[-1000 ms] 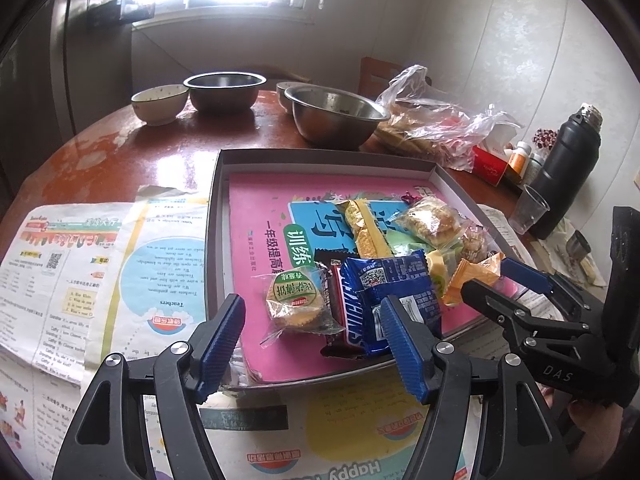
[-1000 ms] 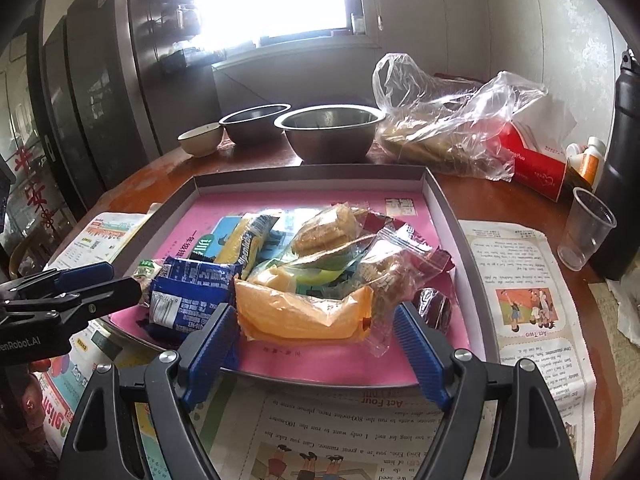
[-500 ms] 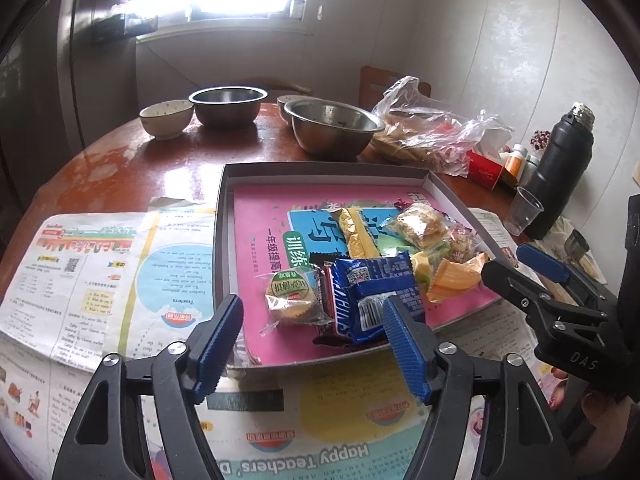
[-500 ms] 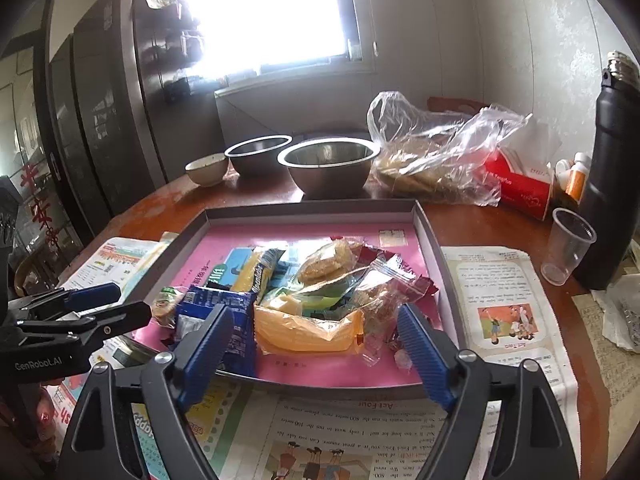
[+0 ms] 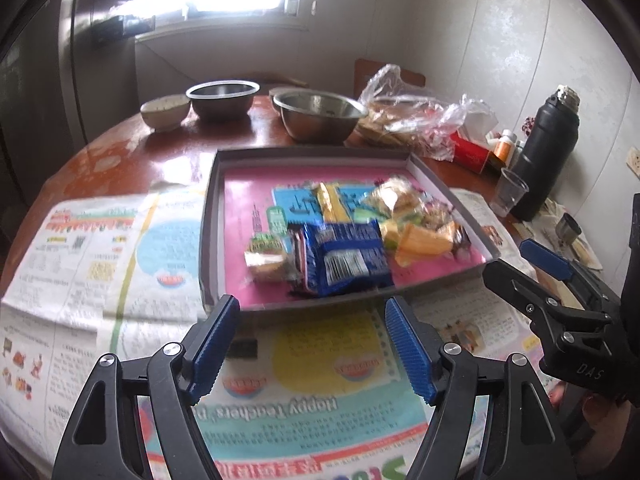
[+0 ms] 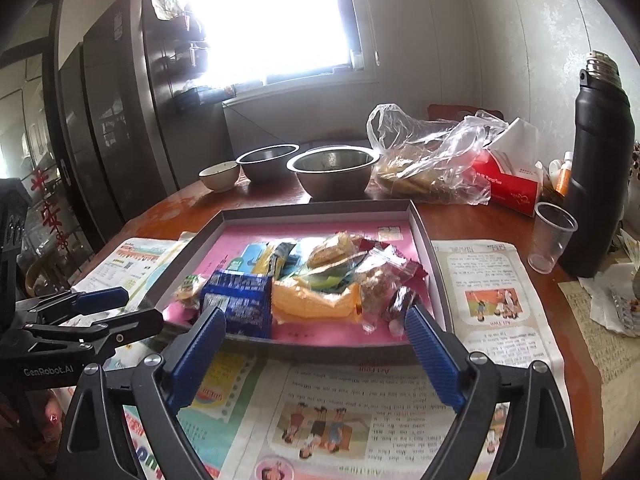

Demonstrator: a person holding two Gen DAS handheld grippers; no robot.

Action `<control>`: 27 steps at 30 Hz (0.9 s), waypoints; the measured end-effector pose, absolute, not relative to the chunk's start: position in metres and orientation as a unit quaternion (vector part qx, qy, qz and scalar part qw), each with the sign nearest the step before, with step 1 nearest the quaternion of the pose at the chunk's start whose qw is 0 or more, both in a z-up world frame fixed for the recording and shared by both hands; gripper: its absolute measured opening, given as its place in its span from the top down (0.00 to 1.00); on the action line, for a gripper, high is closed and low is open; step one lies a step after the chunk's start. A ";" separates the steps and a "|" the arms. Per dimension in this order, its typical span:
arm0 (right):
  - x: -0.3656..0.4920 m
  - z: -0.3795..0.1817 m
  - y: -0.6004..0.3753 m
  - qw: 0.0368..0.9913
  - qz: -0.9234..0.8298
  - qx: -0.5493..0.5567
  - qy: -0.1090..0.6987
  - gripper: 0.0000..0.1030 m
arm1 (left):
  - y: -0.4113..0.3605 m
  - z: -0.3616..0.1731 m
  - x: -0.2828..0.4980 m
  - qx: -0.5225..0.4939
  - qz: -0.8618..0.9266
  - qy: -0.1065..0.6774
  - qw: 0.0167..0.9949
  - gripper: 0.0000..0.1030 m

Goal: Organize snacks

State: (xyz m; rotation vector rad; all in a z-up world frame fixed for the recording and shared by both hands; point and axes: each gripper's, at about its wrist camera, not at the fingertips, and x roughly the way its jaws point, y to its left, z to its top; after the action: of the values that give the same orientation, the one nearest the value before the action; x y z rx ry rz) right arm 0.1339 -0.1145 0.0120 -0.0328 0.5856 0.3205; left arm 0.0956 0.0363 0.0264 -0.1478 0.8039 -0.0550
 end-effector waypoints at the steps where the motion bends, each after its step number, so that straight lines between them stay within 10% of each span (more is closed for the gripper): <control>1: 0.131 0.011 -0.115 0.944 0.157 -0.016 0.289 0.11 | 0.034 0.024 0.093 -0.071 -0.027 0.395 0.915 0.25; 27: 0.053 -0.021 -0.120 0.936 0.163 -0.007 0.311 0.10 | 0.009 0.009 0.030 -0.061 -0.019 0.409 0.910 0.25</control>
State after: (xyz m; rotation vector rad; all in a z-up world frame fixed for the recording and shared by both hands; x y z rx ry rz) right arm 0.0525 -0.1203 -0.0206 -0.0146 0.6359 0.3327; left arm 0.0295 0.0086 0.0093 -0.1256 0.8427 -0.0384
